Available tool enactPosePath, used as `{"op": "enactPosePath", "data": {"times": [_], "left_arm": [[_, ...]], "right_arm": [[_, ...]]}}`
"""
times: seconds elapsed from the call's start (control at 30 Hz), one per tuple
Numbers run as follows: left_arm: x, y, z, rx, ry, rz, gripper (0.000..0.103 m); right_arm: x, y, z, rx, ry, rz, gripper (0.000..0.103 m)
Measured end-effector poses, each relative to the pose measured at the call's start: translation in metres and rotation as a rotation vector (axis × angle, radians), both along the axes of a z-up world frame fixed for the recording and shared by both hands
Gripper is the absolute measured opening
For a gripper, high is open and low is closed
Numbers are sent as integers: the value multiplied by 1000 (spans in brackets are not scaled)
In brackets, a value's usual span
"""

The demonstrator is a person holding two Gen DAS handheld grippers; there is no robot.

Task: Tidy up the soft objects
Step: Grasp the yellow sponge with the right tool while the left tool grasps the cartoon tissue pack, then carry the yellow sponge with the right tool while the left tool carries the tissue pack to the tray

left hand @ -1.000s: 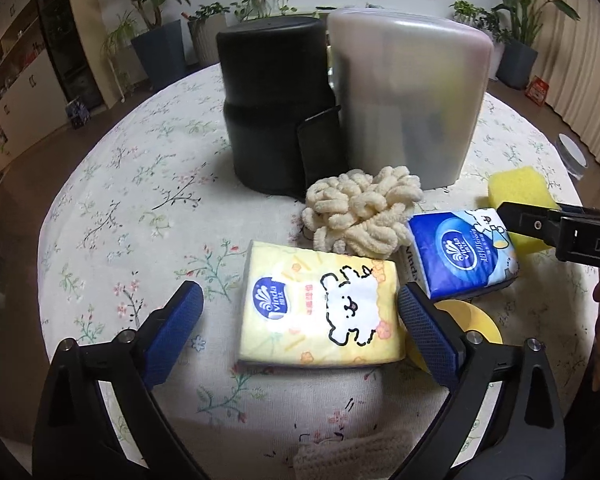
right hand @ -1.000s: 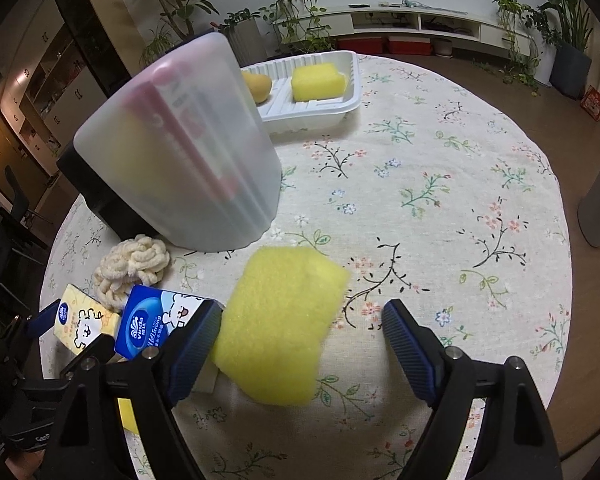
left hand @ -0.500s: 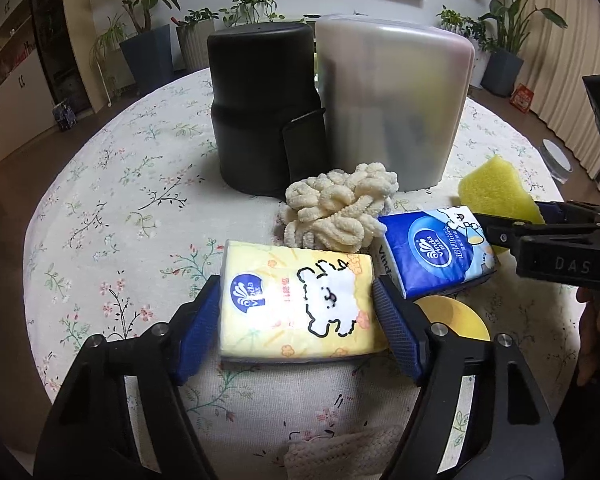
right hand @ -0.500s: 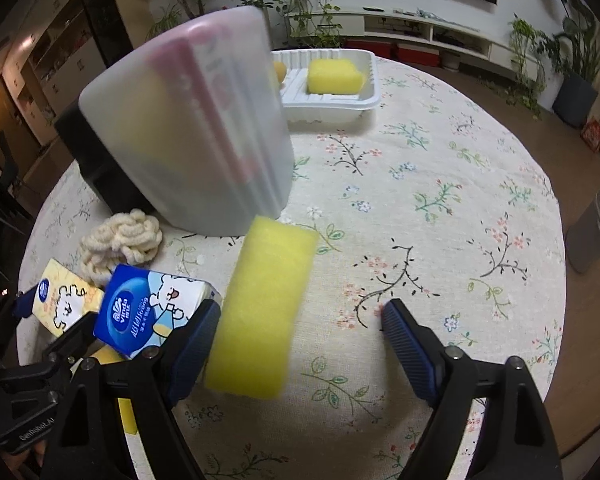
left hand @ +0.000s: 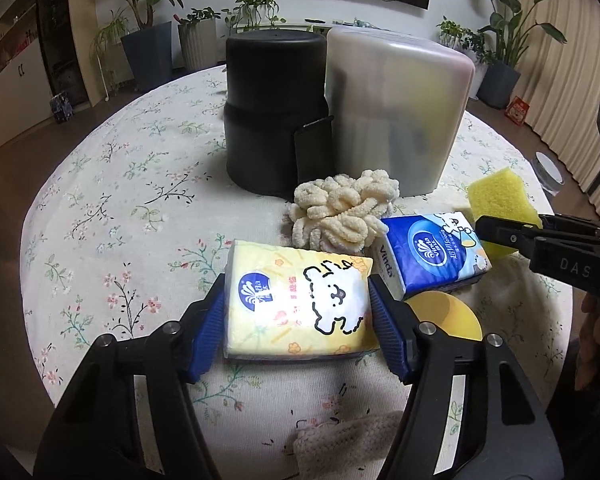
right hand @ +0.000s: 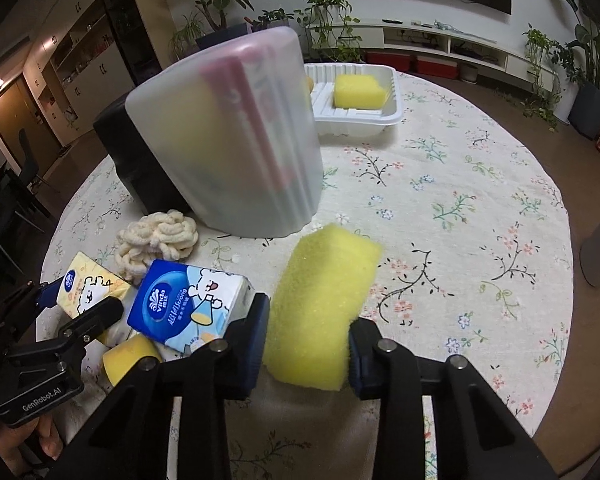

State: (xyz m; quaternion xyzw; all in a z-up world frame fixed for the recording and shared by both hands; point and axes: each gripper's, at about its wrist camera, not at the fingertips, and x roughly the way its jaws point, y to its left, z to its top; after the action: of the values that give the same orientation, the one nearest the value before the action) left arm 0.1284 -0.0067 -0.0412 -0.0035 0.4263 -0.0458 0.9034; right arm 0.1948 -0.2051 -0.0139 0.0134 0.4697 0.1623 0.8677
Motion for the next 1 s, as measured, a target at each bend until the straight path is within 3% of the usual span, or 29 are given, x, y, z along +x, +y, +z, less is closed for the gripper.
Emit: {"op": "enactPosePath", "data": {"times": [0.6,1.0], "left_arm": [[-24,36,15,-38,-3,36,63],[-24,86,44,-97,-42,98,63]], "right_arm": [[-26,-21,12,4,-13,-42,34],[-40,-77,36,-25,-3,-116,34]]}}
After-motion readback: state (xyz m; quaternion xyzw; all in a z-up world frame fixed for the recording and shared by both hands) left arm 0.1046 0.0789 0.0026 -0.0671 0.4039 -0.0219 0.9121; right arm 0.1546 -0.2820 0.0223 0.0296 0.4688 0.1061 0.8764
